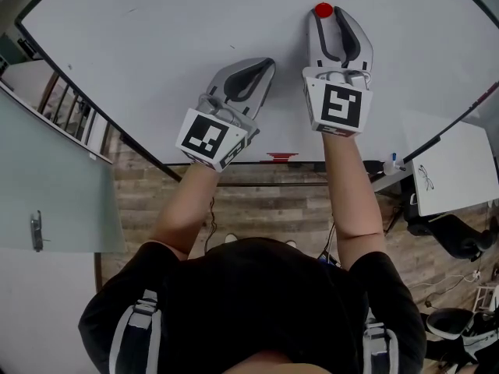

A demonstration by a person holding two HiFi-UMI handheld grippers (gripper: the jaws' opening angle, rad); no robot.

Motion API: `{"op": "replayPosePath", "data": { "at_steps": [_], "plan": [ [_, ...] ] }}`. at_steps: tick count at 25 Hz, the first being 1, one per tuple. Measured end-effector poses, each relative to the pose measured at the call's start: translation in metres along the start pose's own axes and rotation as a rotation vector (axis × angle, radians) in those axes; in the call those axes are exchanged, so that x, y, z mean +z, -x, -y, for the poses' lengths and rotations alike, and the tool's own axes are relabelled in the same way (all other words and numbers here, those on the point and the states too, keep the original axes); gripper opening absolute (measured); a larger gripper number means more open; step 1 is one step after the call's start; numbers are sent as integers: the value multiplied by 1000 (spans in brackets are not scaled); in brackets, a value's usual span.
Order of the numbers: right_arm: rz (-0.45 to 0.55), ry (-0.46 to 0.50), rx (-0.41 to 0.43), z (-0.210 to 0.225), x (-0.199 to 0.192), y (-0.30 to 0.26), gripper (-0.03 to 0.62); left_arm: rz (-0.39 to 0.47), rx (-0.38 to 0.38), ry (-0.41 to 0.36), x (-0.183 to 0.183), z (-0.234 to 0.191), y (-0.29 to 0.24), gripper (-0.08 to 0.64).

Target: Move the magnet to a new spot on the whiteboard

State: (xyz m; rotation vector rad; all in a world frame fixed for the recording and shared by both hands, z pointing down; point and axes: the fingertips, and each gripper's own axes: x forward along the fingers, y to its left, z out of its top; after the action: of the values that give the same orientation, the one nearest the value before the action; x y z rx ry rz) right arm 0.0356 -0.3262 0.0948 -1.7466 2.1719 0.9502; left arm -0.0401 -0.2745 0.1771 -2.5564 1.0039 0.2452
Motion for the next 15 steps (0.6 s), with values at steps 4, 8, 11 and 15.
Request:
{"op": "replayPosePath", "data": {
  "at_steps": [4,8,11,15],
  "plan": [
    [2,7,-12,-2,1,0,120,-1,2,6,-2,-3,2,5],
    [-4,7,-9,-2,1,0,118,0,3,9,-2,-4,3,5],
    [-18,21,9,-3,-1,1,117,2,8,11,-2,-6,4,5],
    [-34,9,23,-5,-6,7,117,7,8,11,-1,-6,6,5]
  ]
}}
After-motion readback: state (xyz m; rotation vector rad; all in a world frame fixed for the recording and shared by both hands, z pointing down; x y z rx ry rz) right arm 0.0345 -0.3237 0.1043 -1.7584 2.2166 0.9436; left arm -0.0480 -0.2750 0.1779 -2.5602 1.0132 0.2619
